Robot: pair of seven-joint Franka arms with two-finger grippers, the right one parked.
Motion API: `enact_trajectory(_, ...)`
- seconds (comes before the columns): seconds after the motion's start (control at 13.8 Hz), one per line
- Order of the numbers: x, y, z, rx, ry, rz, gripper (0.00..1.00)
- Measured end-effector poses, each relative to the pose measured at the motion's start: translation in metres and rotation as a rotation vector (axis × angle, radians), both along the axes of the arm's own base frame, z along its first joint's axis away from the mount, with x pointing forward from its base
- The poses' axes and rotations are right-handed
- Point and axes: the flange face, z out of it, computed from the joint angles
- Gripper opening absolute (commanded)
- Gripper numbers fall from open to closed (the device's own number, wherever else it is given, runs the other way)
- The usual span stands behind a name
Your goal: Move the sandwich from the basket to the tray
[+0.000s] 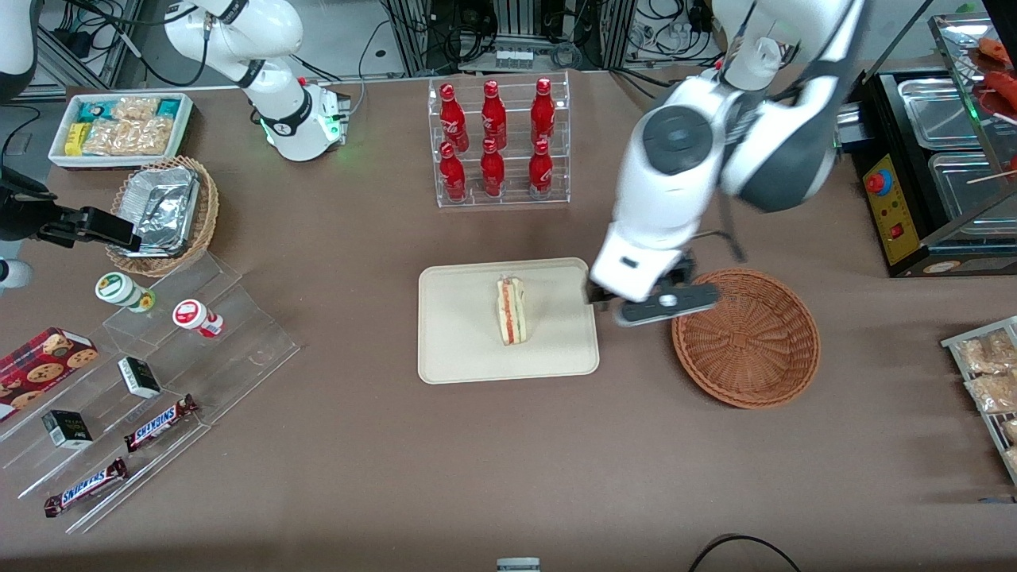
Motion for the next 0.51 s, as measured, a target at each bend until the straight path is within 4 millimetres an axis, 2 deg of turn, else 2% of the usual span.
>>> enact_trajectory(0.29,-0.009,0.115,0.037,0.001,0.054,-0.092,1.0)
enact_trajectory(0.51,-0.014,0.175,0.06,-0.016,0.073,-0.134,1.0)
